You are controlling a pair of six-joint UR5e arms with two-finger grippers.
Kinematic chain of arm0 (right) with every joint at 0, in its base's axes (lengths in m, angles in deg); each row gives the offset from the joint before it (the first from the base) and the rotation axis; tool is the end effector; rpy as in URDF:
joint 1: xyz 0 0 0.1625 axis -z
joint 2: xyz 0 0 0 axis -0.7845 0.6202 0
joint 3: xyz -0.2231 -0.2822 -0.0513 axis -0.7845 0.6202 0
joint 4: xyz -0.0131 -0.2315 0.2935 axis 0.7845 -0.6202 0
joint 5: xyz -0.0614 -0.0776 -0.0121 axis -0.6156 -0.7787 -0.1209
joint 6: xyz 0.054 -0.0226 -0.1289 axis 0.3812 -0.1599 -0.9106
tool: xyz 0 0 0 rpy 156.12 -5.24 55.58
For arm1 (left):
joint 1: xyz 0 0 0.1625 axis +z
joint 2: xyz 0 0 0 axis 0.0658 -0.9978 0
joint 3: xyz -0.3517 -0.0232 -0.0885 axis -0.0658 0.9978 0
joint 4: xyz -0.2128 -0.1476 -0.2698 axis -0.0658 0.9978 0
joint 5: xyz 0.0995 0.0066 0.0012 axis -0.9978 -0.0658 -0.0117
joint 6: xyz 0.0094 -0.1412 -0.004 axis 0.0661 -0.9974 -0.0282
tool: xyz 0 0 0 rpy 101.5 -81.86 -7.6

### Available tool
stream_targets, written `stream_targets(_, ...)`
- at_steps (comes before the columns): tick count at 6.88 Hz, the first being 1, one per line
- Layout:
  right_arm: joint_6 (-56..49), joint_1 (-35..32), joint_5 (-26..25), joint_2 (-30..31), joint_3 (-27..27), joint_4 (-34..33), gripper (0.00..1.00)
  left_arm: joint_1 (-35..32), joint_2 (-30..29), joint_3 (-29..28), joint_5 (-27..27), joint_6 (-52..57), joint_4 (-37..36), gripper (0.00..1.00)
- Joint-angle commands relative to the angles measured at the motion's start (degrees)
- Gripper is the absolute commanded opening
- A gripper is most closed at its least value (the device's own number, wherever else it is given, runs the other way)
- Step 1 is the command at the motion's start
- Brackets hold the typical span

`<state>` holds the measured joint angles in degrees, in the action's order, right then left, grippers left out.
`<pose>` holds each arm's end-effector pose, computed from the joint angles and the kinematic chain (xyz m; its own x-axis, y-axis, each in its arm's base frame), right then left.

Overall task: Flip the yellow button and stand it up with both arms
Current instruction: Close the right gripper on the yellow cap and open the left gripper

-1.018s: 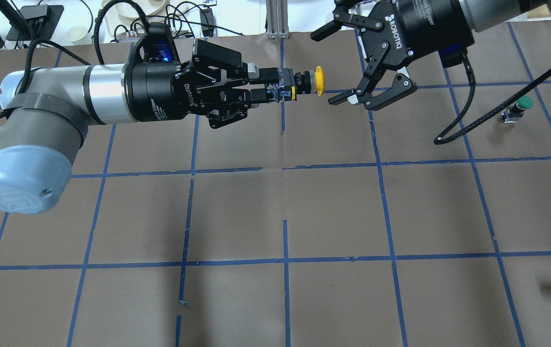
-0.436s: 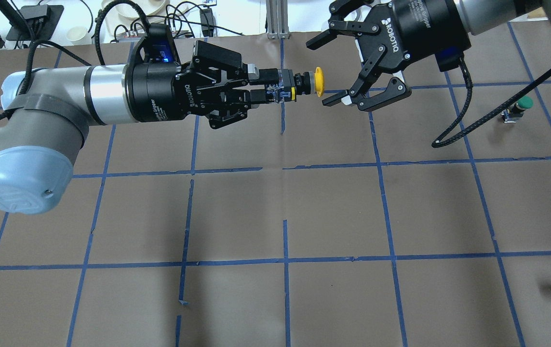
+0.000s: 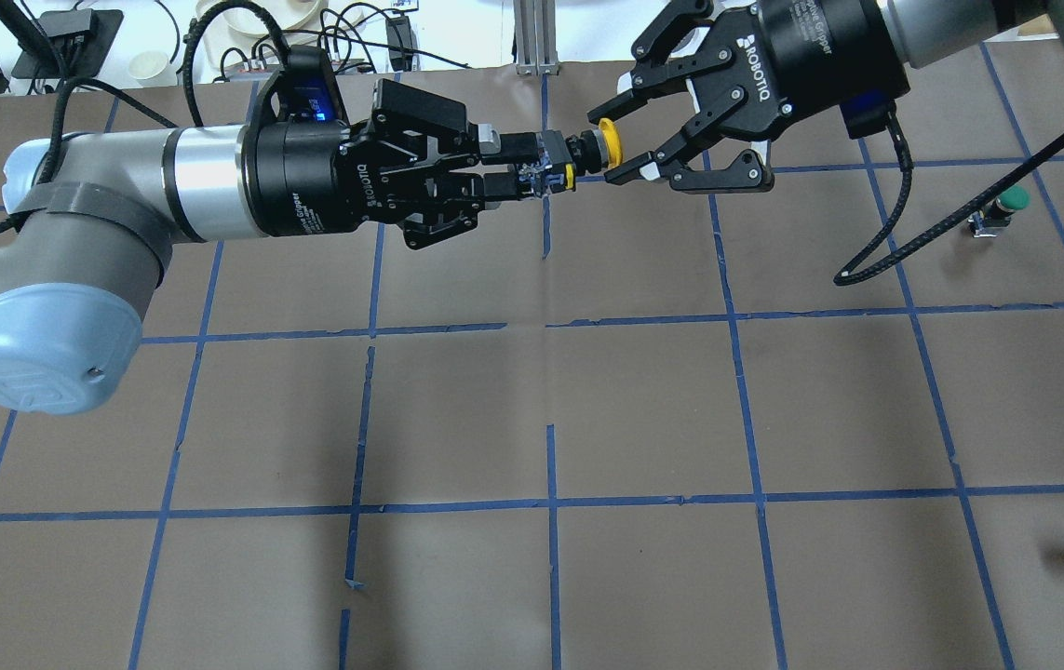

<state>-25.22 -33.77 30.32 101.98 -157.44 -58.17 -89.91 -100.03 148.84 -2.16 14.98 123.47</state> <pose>0.2135 -0.4364 0.4444 -0.2183 0.9179 -0.3315 0.5476 0.3964 0.7369 -0.2468 -0.4194 0.3858 -0.0591 -0.0968 0.9935 -0.0598 0.9938 0.0933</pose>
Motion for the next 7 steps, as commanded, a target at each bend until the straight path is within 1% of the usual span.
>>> stream_targets(1, 0.0, 0.1, 0.0, 0.0, 0.0, 0.0, 0.30, 0.0, 0.1, 0.0, -0.2, -0.1, 0.0, 0.48)
stream_targets(2, 0.0, 0.2, 0.0, 0.0, 0.0, 0.0, 0.29, 0.0, 0.2, 0.0, -0.4, -0.4, 0.2, 0.99)
stream_targets(4, -0.2, 0.9, -0.9, -0.4, 0.3, -0.2, 0.27, 0.0, 0.2, -0.1, -1.0, -0.8, 0.2, 0.99)
stream_targets(5, -1.9, 1.7, -5.6, -0.6, 0.3, -0.9, 0.27, 0.1, 0.4, -0.3, -1.4, -0.3, 0.1, 0.99)
stream_targets(6, -5.7, 3.0, -7.9, -0.5, 0.5, -0.7, 0.27, 0.3, -0.2, -0.8, -5.3, -0.3, -0.1, 0.99)
stream_targets(7, -12.7, 3.9, -15.0, -0.3, 0.5, -0.2, 0.27, 0.4, -0.3, -2.1, -11.6, -0.6, -0.7, 0.99)
